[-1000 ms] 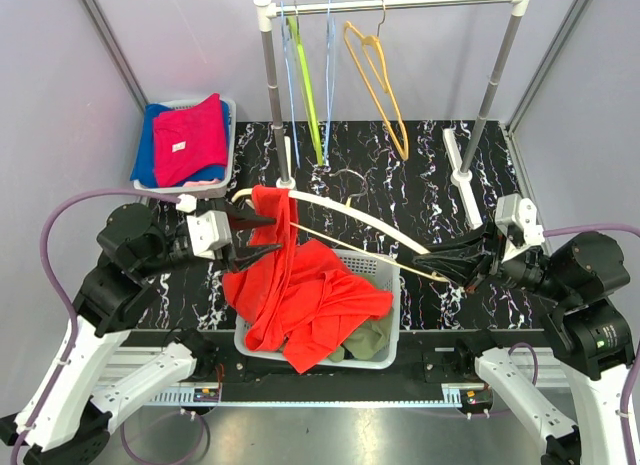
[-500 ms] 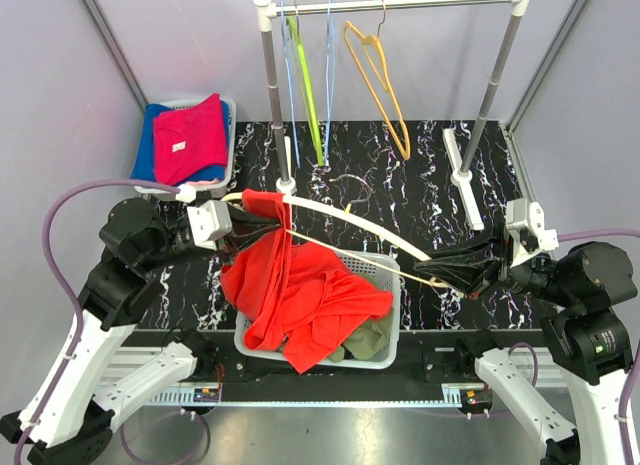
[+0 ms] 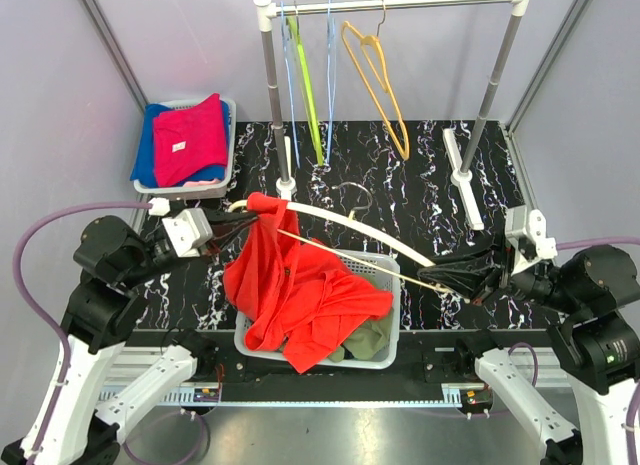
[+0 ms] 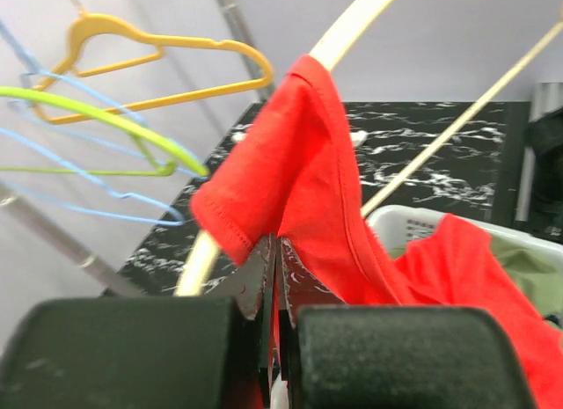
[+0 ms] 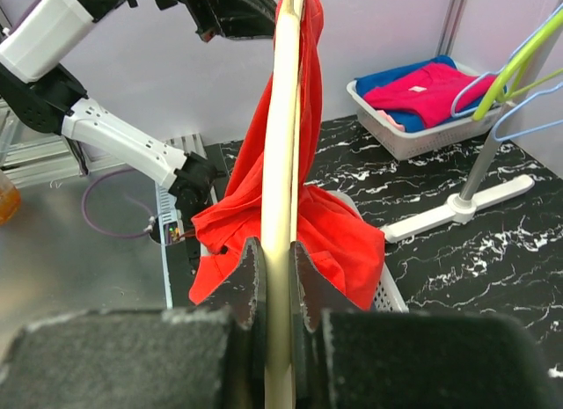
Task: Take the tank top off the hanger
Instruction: Remove the tank top from the hanger, then place the hanger at the clothesline.
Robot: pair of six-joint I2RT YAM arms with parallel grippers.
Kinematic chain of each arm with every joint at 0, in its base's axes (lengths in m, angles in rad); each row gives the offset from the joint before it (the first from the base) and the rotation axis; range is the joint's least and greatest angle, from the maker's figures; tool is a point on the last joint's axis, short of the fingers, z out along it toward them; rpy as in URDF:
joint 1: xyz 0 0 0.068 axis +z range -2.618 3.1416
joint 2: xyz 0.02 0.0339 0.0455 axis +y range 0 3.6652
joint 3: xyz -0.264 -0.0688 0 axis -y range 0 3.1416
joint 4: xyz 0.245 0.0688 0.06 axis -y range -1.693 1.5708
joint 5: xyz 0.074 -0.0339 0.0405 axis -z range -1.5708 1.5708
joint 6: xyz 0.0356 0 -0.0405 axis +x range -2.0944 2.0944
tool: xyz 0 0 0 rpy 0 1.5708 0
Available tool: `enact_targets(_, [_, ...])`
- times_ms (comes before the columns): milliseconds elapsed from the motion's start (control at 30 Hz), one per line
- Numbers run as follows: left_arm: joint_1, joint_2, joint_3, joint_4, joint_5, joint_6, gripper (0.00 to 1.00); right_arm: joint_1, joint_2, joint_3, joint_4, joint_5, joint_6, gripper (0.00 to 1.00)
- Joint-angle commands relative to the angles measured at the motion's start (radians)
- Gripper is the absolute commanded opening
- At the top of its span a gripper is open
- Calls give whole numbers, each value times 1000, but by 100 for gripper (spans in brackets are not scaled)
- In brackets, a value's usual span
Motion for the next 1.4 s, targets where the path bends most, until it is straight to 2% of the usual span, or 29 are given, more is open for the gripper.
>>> enact_targets(0, [29,-21,52,20,-118,65,0,-2,-22,66,-79,45,-50,0])
enact_targets(167, [44,-21,49,28,-191,102,0,-2,-39,101,-124,55,-44,0])
enact_targets(367, [49,5,39,78,-312,195,0,-2,1,241,-317,26,-42,0])
enact_targets(467, [47,34,62,102,-246,217,0,-3,-8,299,-350,26,-10,0])
enact_targets(500, [40,53,82,102,-175,185,0,-2,-17,316,-348,30,-7,0])
enact_targets(600, [-14,138,212,105,-79,87,0,-2,-75,334,-351,76,-11,0])
enact_targets(633, [-37,187,299,103,-59,60,0,-2,-83,342,-356,93,-13,0])
enact_targets(733, [-81,299,496,103,1,-71,0,-2,-85,418,-386,223,-27,0])
enact_targets(800, [-91,349,615,103,62,-157,0,-2,-83,474,-393,439,-27,0])
enact_targets(867, [-105,393,656,114,88,-238,0,-2,-85,489,-374,611,-8,0])
enact_targets(967, [-117,396,627,134,117,-271,0,-2,-65,514,-379,725,12,0])
enact_targets(1033, [-137,375,544,137,124,-258,0,0,-45,515,-382,765,27,0])
enact_targets(1133, [-186,341,414,126,143,-225,0,0,-14,514,-394,913,57,0])
enact_targets(1233, [-235,303,291,76,154,-136,0,-2,9,514,-391,1131,82,0])
enact_targets(1367, [-278,249,134,23,151,-65,0,-2,50,491,-383,1176,91,0])
